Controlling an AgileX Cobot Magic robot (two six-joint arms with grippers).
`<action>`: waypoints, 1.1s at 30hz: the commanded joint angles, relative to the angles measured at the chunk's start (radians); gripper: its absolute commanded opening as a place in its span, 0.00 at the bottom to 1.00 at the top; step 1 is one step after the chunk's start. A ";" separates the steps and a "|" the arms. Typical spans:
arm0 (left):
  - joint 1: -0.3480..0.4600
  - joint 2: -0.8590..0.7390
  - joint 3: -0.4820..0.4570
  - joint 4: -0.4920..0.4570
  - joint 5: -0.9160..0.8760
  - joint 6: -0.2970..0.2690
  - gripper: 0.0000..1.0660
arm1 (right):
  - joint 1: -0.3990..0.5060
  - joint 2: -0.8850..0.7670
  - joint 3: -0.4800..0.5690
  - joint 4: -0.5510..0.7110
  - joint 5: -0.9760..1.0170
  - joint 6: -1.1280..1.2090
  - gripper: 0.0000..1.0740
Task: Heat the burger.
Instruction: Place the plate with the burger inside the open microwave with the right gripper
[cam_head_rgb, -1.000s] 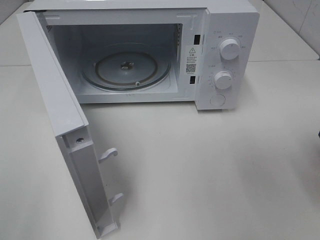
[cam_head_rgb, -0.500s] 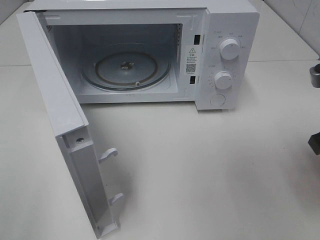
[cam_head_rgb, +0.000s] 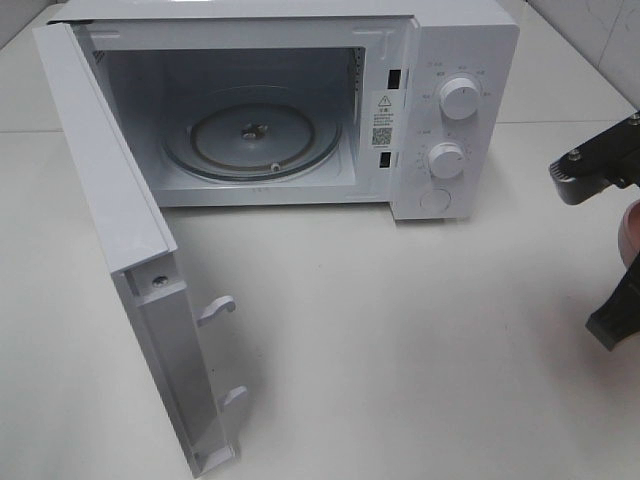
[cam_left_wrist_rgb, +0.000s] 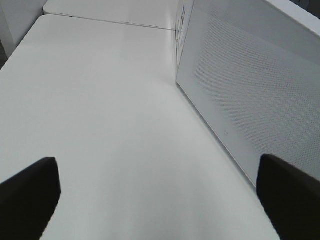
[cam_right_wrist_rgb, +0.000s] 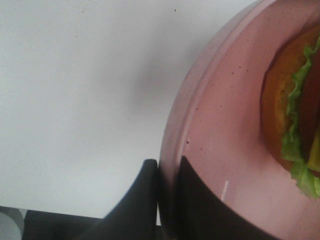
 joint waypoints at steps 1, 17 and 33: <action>0.002 -0.009 0.001 0.002 -0.001 0.000 0.96 | 0.030 -0.009 -0.004 -0.073 0.025 0.017 0.00; 0.002 -0.009 0.001 0.002 -0.001 0.000 0.96 | 0.253 -0.009 -0.004 -0.149 0.045 0.081 0.00; 0.002 -0.009 0.001 0.002 -0.001 0.000 0.96 | 0.485 -0.009 -0.004 -0.168 0.049 0.115 0.00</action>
